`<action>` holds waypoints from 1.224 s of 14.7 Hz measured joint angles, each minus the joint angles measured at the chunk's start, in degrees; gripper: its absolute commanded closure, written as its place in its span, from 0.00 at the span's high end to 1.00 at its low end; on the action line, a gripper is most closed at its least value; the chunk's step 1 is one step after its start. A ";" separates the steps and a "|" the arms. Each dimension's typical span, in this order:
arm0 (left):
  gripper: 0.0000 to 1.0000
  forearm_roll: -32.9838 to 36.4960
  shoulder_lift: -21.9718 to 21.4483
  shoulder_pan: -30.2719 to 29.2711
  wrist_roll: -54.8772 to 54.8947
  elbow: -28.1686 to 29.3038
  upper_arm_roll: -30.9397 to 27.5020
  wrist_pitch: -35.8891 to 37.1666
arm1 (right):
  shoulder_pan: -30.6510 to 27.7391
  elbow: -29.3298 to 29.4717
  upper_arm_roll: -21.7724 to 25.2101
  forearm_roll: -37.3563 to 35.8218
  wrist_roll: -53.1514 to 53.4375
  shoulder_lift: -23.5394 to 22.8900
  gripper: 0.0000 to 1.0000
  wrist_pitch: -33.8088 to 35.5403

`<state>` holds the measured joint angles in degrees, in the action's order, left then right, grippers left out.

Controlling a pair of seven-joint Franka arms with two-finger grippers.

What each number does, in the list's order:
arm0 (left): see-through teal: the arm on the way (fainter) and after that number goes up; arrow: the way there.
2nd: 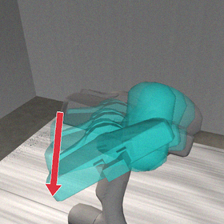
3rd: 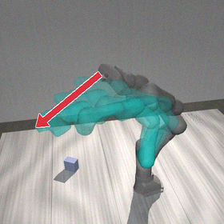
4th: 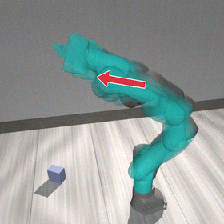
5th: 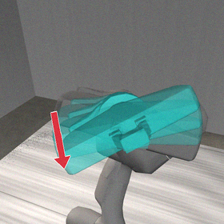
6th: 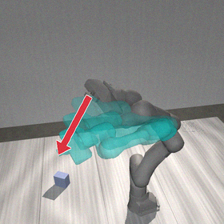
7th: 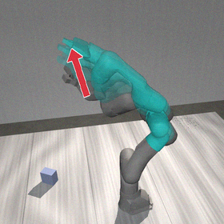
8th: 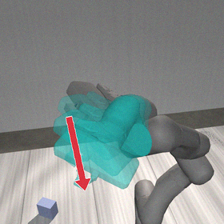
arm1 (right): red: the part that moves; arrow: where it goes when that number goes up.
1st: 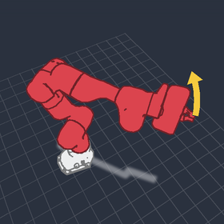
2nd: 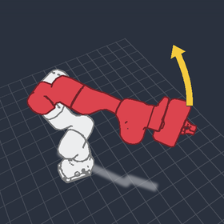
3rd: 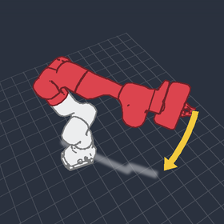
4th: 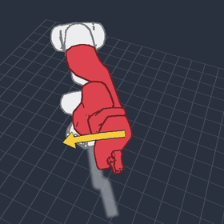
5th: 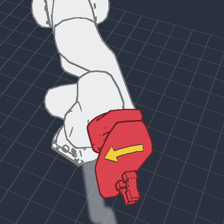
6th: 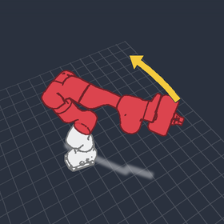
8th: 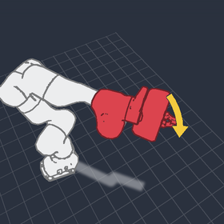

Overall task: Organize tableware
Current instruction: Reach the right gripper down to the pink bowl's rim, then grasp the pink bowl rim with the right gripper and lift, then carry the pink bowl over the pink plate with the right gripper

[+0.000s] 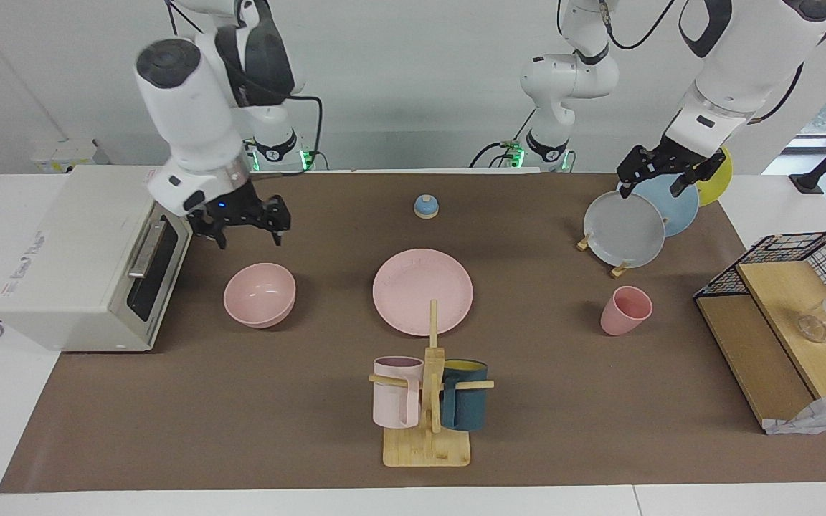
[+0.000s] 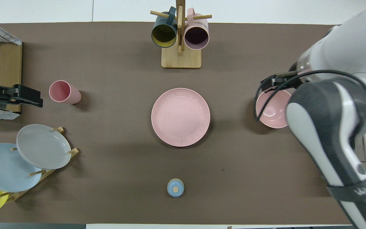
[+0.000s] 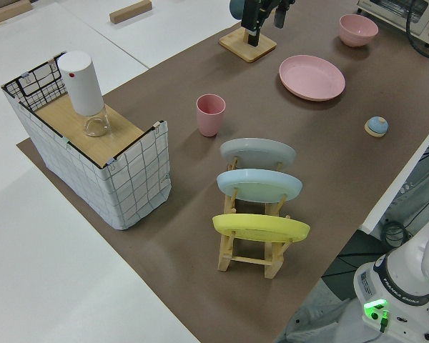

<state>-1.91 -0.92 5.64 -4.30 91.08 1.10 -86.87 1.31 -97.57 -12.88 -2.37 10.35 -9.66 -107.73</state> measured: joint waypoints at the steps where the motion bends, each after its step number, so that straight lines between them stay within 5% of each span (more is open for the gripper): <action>1: 1.00 0.00 0.00 0.00 0.00 0.00 0.00 0.00 | 0.61 -4.22 -0.07 -0.07 0.37 -0.85 1.00 -5.60; 5: 1.00 0.00 0.00 0.00 0.00 0.00 0.00 0.00 | 0.74 -15.51 -0.10 -0.22 0.36 -1.22 1.00 -17.77; 11: 1.00 0.00 -0.03 0.03 0.00 0.00 0.35 0.00 | 0.67 -20.63 -0.10 -1.94 0.18 -0.41 0.48 -20.89; 15: 1.00 0.00 -0.14 0.03 0.00 0.00 0.36 0.00 | 0.52 -23.15 -0.05 -6.30 0.15 -0.43 0.00 -22.52; 18: 1.00 0.00 -0.27 0.03 0.00 0.00 0.36 -0.01 | 0.50 -23.28 -0.04 -8.02 0.08 -0.39 0.00 -22.68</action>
<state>-1.91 -1.19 5.67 -4.30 91.08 1.46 -86.89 1.81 -120.85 -12.92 -10.38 10.43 -10.05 -130.41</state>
